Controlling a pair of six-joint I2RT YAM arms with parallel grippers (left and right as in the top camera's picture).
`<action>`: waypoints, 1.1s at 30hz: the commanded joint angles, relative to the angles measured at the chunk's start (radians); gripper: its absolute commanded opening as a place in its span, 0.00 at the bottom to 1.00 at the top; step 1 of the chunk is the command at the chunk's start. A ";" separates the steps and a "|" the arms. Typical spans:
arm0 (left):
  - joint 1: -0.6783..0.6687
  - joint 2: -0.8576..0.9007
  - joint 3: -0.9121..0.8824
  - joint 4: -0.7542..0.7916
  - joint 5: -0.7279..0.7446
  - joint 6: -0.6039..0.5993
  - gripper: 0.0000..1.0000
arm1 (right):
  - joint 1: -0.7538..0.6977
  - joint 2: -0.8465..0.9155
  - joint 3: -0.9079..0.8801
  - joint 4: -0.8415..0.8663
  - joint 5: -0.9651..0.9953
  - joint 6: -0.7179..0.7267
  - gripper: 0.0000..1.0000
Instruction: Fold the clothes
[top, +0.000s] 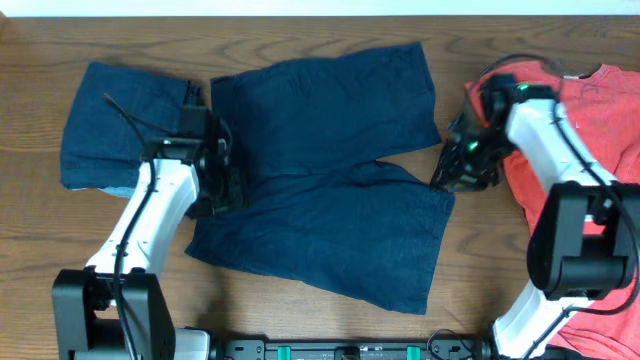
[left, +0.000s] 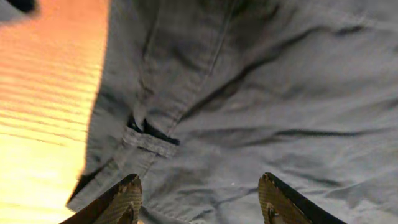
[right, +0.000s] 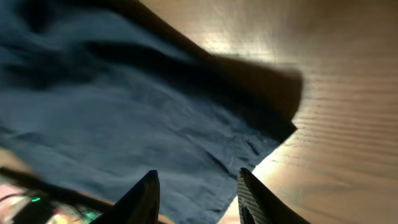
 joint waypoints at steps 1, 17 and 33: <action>0.002 0.004 -0.039 0.015 0.037 -0.002 0.61 | 0.008 0.010 -0.071 0.028 0.095 0.069 0.41; 0.002 0.004 -0.241 0.188 0.034 -0.042 0.33 | -0.014 0.004 -0.159 0.268 -0.034 0.079 0.01; 0.002 0.004 -0.279 0.257 -0.008 -0.115 0.20 | -0.220 -0.024 -0.124 0.269 -0.134 -0.036 0.38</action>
